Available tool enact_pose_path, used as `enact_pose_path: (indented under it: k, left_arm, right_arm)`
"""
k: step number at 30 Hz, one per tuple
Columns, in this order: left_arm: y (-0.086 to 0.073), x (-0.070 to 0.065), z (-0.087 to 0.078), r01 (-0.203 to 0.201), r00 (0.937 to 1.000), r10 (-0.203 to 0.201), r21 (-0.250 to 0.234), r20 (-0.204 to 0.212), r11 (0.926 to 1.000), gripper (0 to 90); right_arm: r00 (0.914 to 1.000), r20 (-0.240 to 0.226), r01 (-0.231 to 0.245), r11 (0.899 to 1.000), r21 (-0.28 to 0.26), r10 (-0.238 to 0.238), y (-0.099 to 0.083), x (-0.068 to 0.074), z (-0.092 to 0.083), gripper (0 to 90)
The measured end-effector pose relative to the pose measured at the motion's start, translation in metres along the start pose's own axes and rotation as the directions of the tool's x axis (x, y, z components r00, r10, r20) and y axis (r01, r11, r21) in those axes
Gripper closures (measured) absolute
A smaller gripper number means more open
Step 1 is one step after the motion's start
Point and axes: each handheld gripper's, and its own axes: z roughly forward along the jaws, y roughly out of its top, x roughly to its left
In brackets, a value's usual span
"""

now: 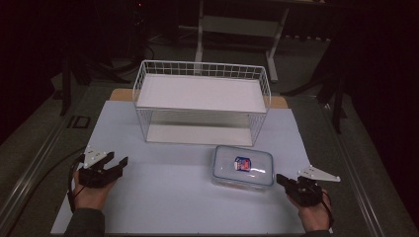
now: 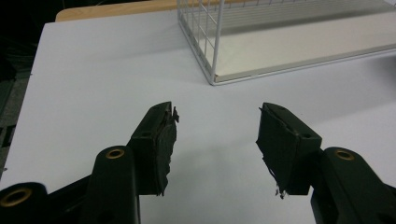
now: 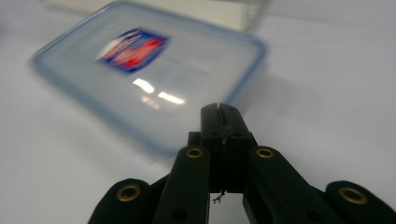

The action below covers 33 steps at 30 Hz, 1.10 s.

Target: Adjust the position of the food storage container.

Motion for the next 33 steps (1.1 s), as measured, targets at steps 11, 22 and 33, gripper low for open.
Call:
enact_pose_path:
  k: [11,22,33]
  left_arm:
    - [0.0,0.001,-0.001,0.006,1.0,-0.006,-0.009,0.002,0.9999,45.5]
    - [0.0,-0.001,-0.001,-0.007,0.9999,0.007,-0.009,0.008,0.9999,45.5]
    - [0.0,-0.003,-0.001,-0.022,0.9996,0.022,-0.007,0.018,0.9997,45.5]
  right_arm:
    - [0.9927,0.027,-0.119,0.991,0.057,0.117,0.014,-0.023,0.04,89.9]
    - [0.9985,-0.011,-0.053,0.994,0.097,0.054,0.038,-0.001,0.075,89.9]
    - [0.9955,-0.093,0.027,0.994,0.104,-0.017,0.047,0.043,0.099,89.9]
